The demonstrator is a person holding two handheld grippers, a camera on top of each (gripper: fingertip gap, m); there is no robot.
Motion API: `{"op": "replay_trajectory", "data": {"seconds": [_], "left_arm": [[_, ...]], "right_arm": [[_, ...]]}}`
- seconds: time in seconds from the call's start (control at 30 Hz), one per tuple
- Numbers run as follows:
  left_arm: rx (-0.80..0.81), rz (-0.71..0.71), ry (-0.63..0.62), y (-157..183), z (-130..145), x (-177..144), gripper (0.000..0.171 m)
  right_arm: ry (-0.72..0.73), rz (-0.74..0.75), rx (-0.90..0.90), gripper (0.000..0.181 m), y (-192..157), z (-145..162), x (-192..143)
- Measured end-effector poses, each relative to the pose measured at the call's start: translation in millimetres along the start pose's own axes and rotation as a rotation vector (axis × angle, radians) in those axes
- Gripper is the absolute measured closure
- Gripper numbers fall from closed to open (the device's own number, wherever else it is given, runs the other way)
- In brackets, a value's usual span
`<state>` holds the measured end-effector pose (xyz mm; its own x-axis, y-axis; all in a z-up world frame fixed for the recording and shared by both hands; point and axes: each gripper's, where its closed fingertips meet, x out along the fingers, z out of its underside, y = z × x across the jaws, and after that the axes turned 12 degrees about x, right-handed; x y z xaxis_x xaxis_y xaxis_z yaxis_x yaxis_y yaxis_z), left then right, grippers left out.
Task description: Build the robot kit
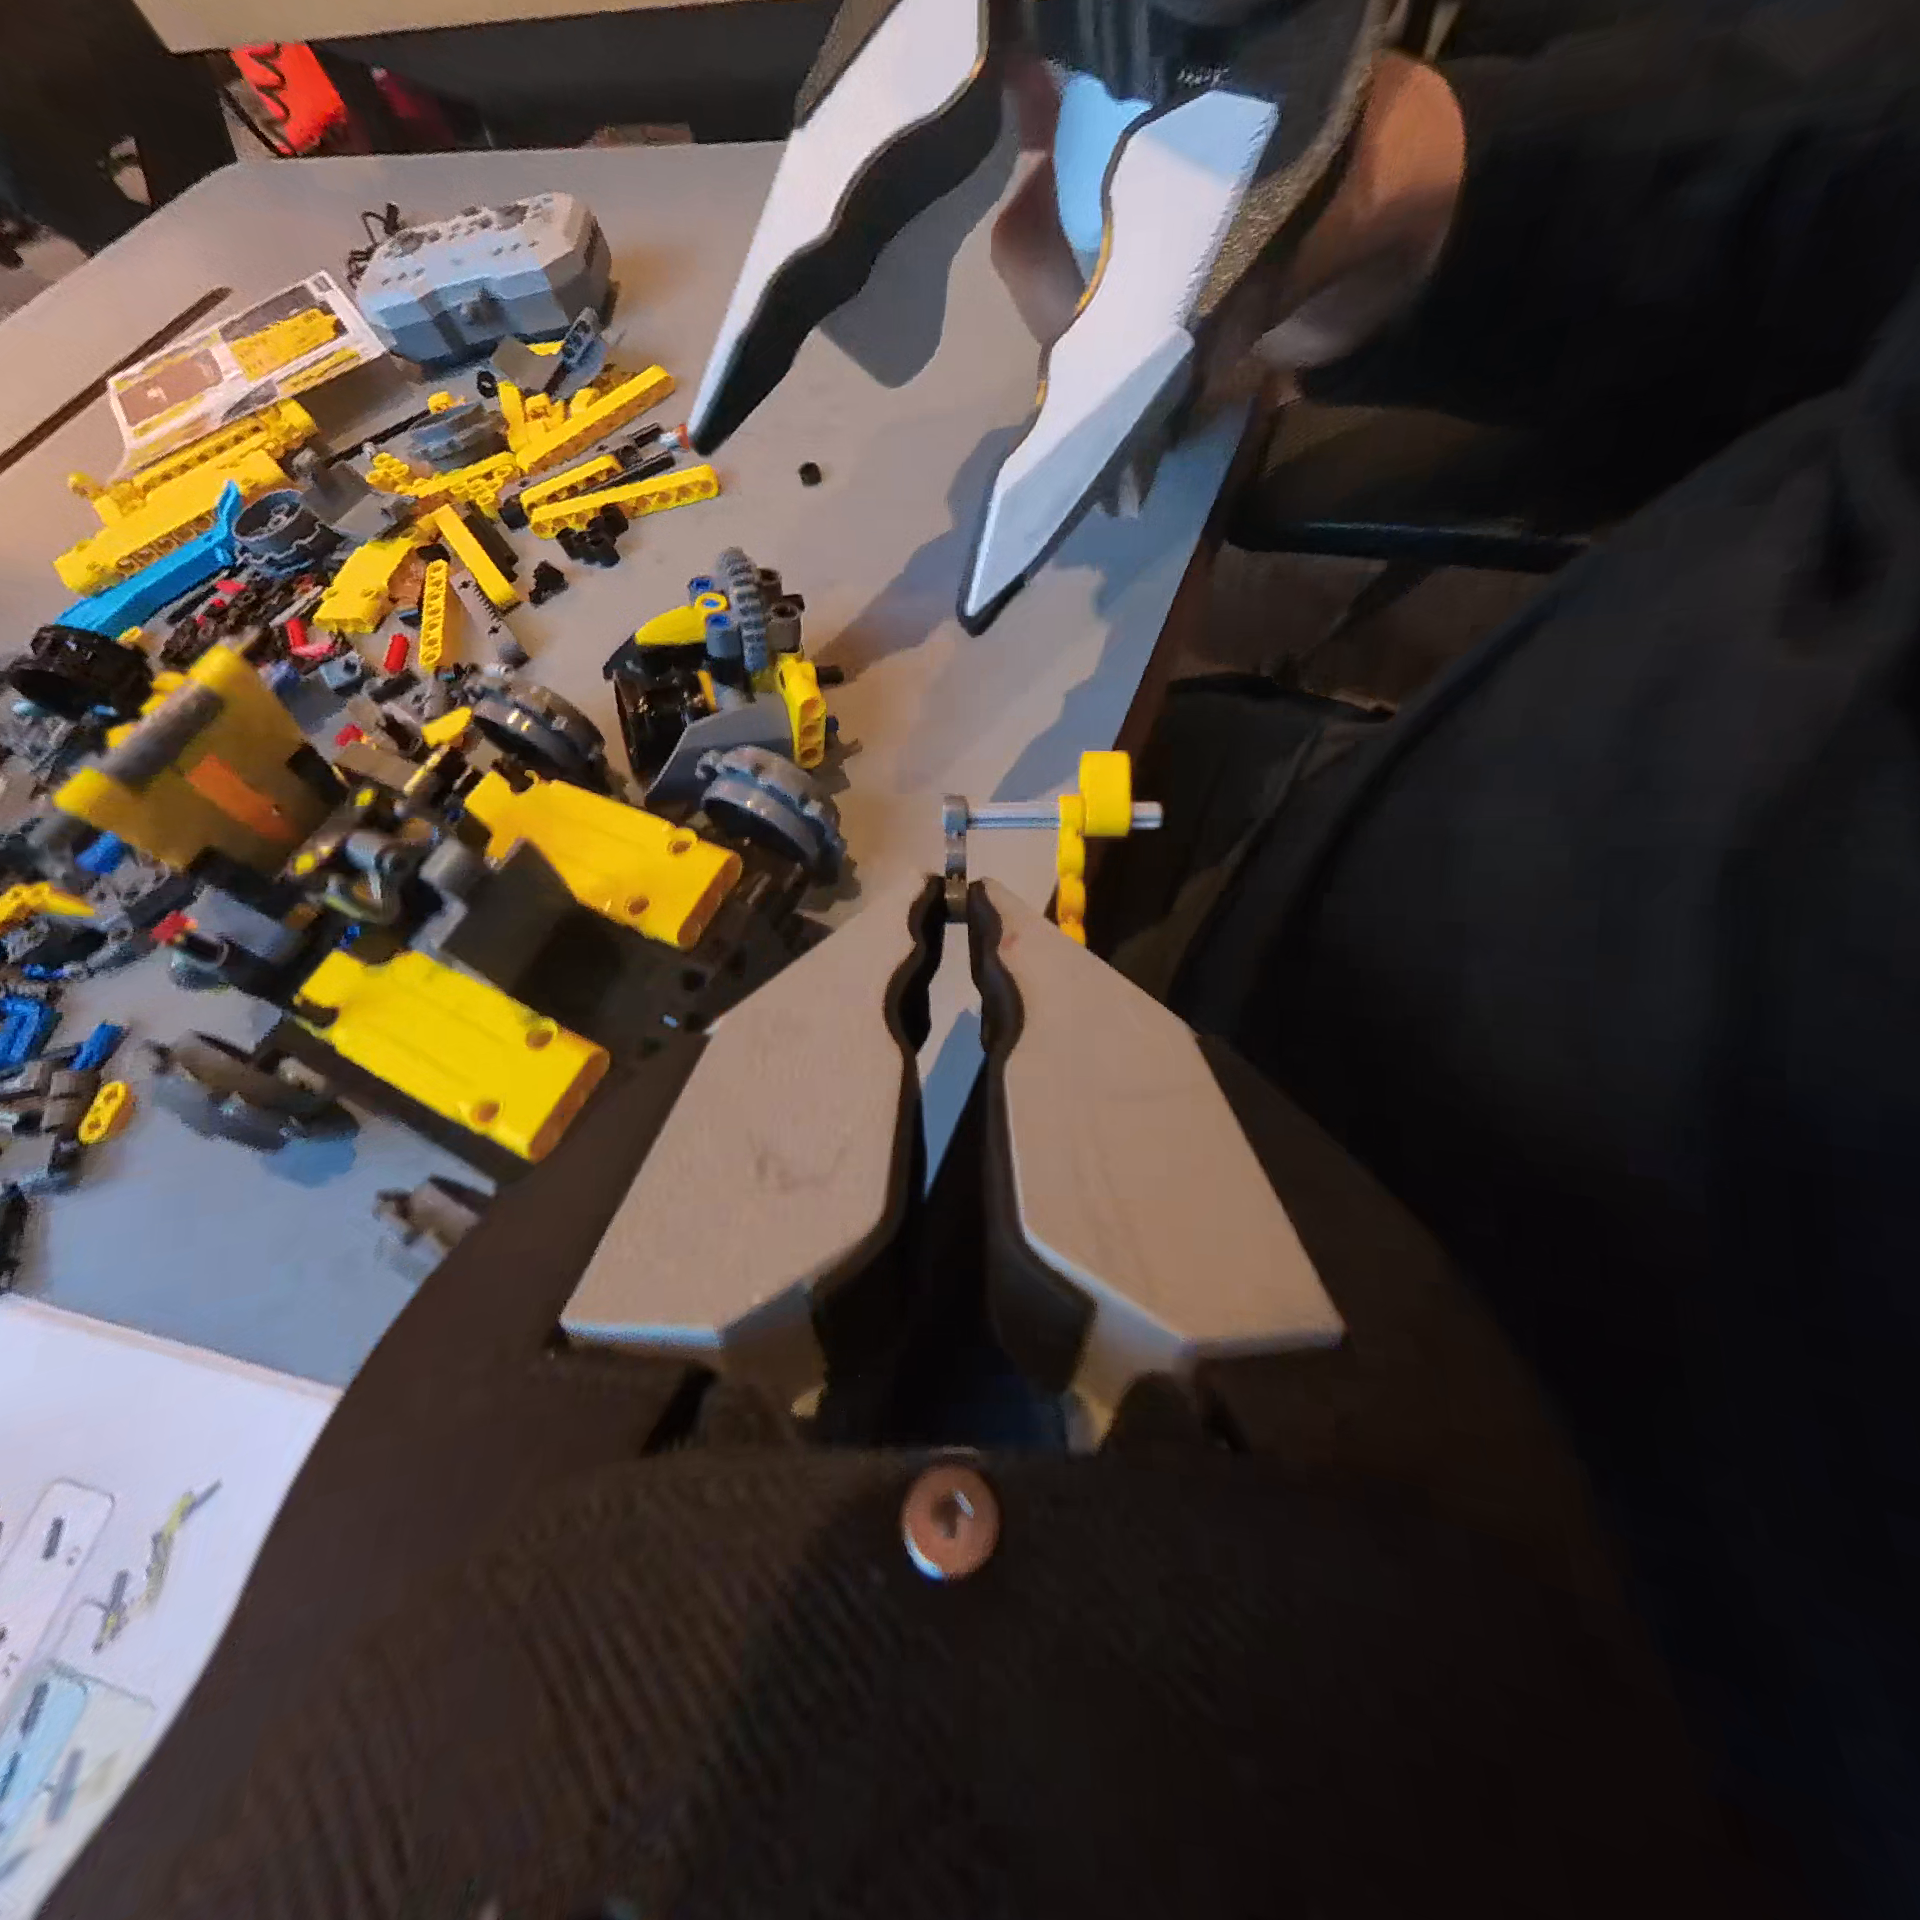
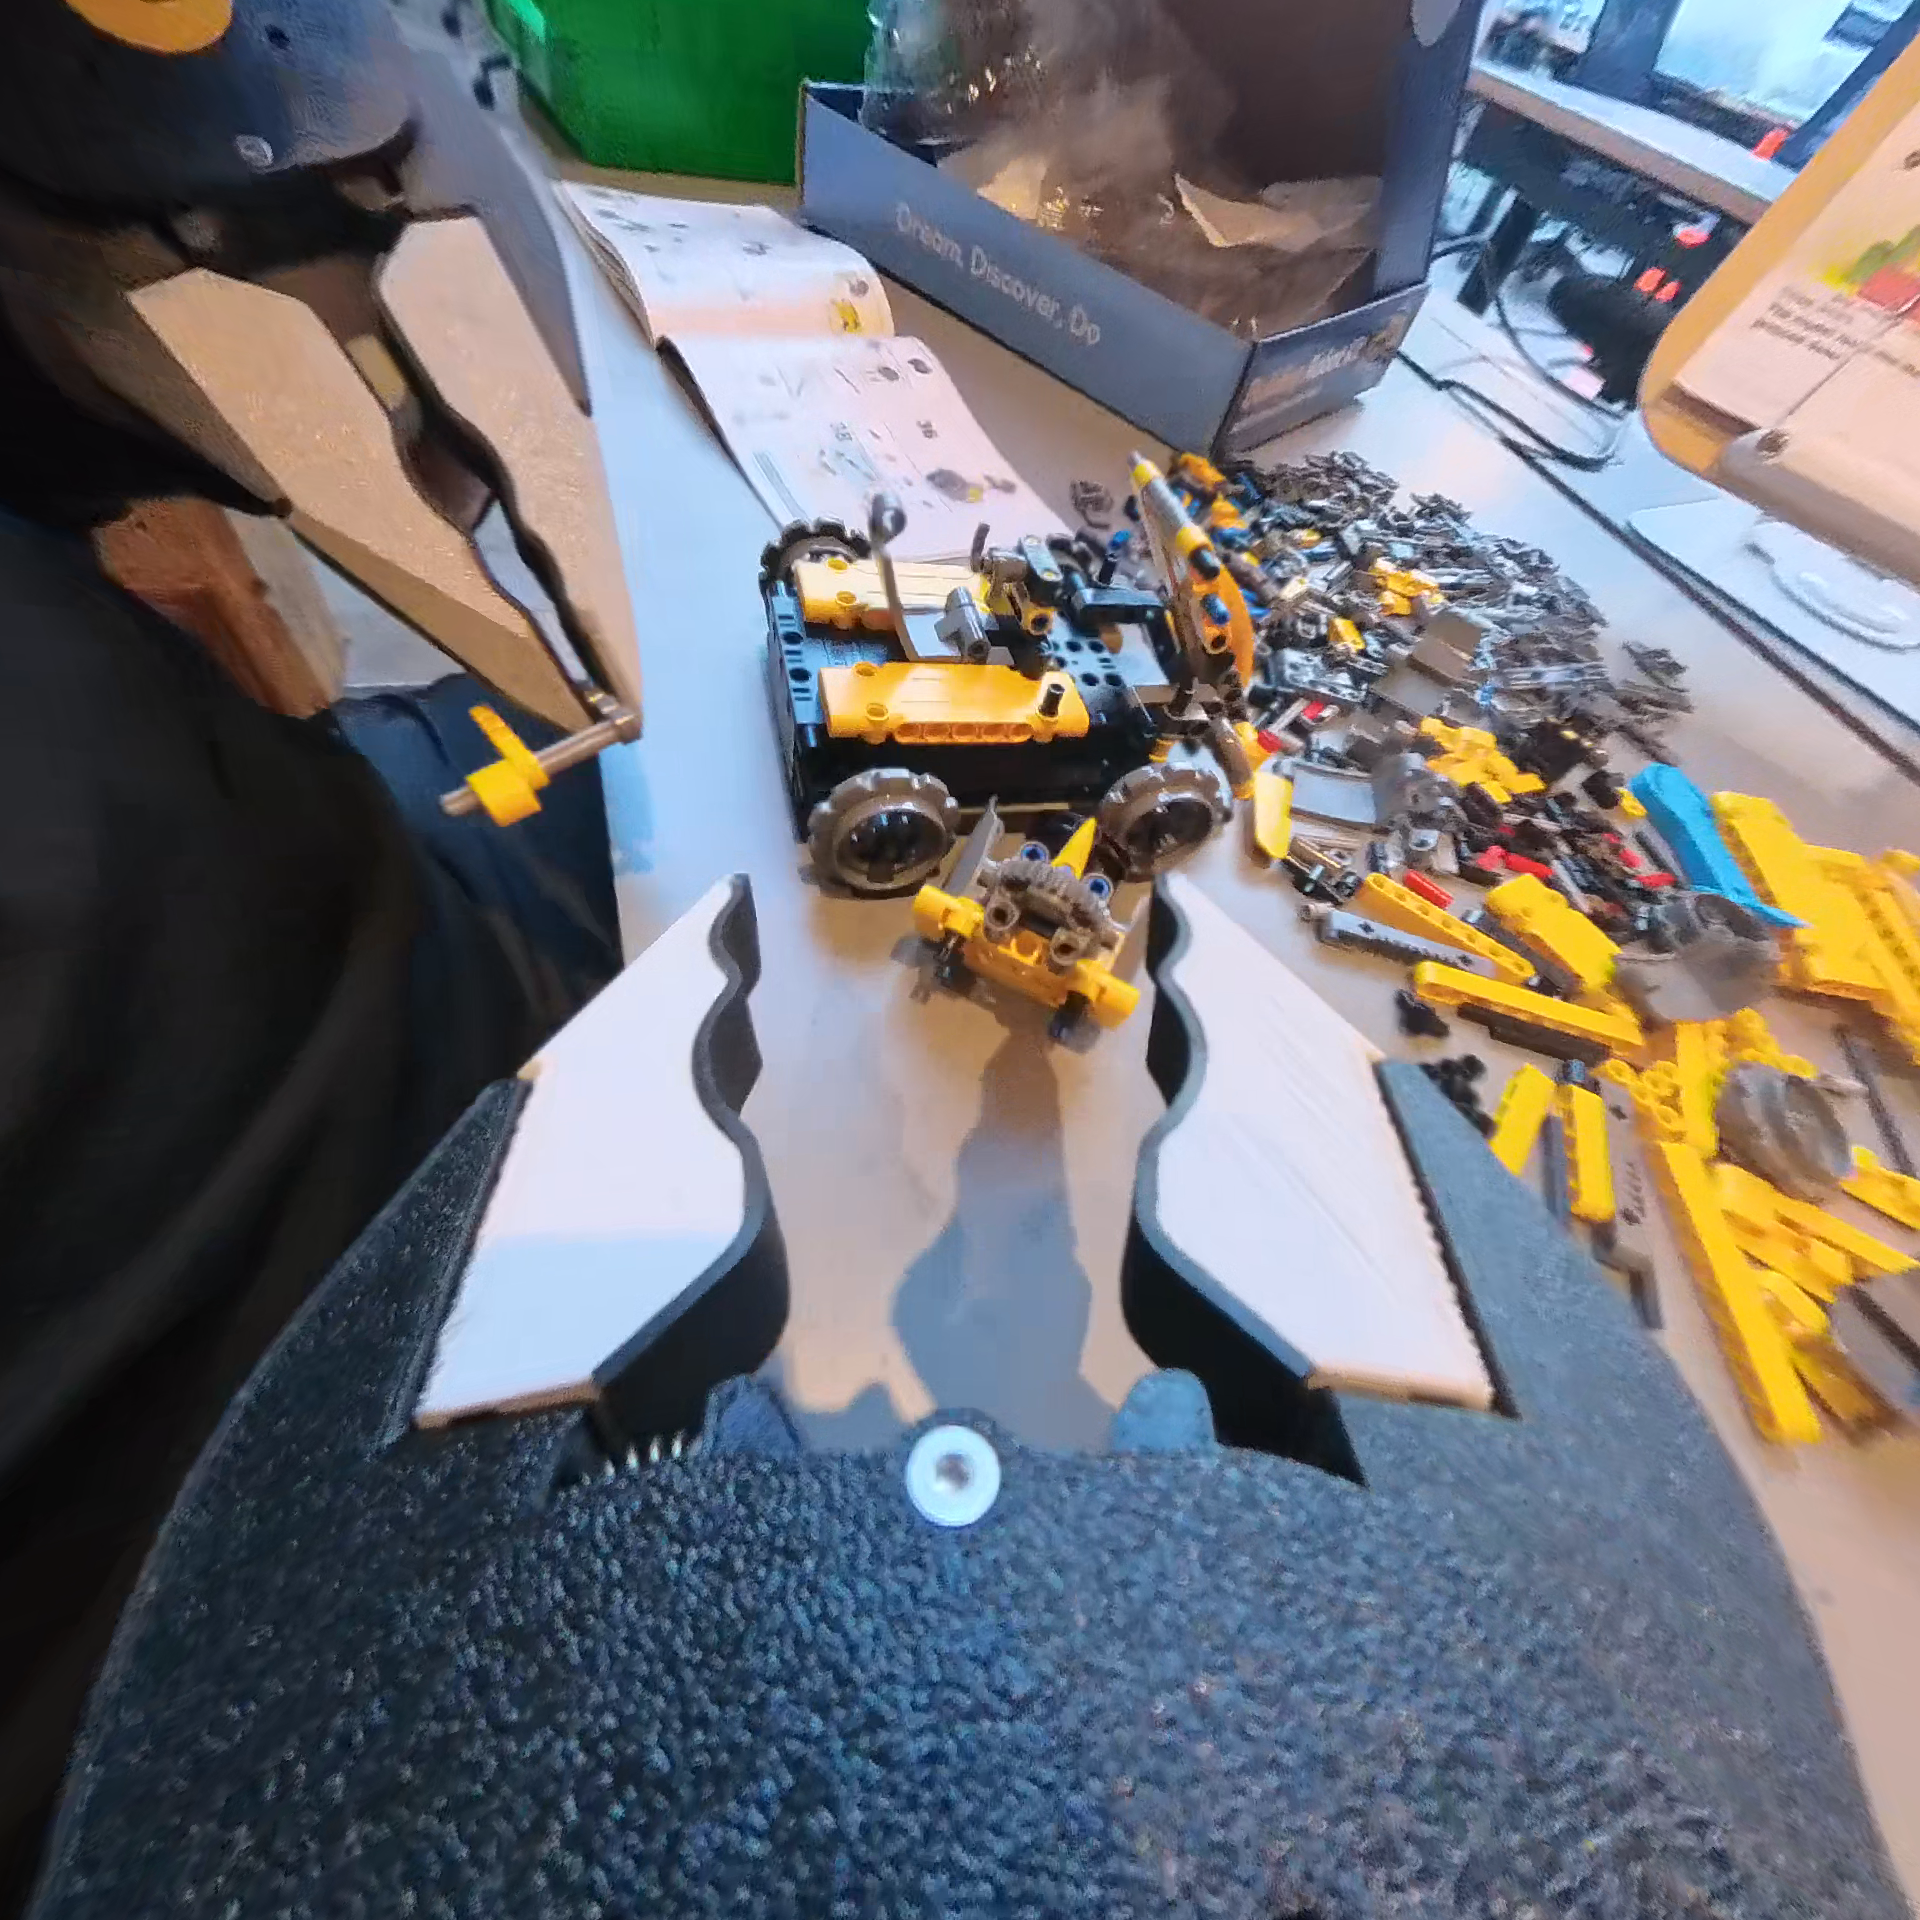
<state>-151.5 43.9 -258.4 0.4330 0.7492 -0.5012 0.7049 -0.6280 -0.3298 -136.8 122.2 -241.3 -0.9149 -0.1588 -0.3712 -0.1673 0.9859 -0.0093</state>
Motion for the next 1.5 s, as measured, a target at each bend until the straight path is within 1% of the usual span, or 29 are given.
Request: {"op": "replay_trajectory", "data": {"seconds": [0.1,0.17,0.23,0.37,0.47,0.6,0.67,0.83,1.13,1.3,1.5], "left_arm": [[-0.056,-0.013,0.082,-1,3,-10,0.17],[-0.086,-0.011,0.129,-3,4,-18,0.17],[-0.094,-0.025,0.173,-9,5,-25,0.17],[-0.13,-0.017,0.185,-20,16,-29,0.17],[-0.158,-0.004,0.237,-27,11,-34,0.171],[-0.184,-0.034,0.298,-43,5,-41,0.171],[-0.194,-0.033,0.32,-49,3,-42,0.171],[-0.195,0.007,0.329,-48,1,-36,0.171],[-0.19,0.088,0.356,-39,-13,-27,0.17],[-0.182,0.074,0.331,-35,-8,-26,0.17],[-0.191,0.033,0.312,-32,-3,-33,0.17]], "right_arm": [[-0.022,0.018,-0.002,0.102,8,1,9],[-0.006,0.05,-0.006,0.108,15,-1,10],[0.002,0.084,0.007,0.108,23,-1,10],[0.003,0.099,0.06,0.108,33,-2,13],[-0.013,0.108,0.085,0.11,38,0,15],[0.066,0.181,0.097,0.111,51,-10,9],[0.09,0.191,0.113,0.11,55,-13,6],[0.108,0.211,0.105,0.108,57,-15,4],[0.152,0.241,0.061,0.105,57,-21,0],[0.176,0.226,0.049,0.105,54,-24,-1],[0.175,0.21,0.019,0.104,48,-25,1]]}}
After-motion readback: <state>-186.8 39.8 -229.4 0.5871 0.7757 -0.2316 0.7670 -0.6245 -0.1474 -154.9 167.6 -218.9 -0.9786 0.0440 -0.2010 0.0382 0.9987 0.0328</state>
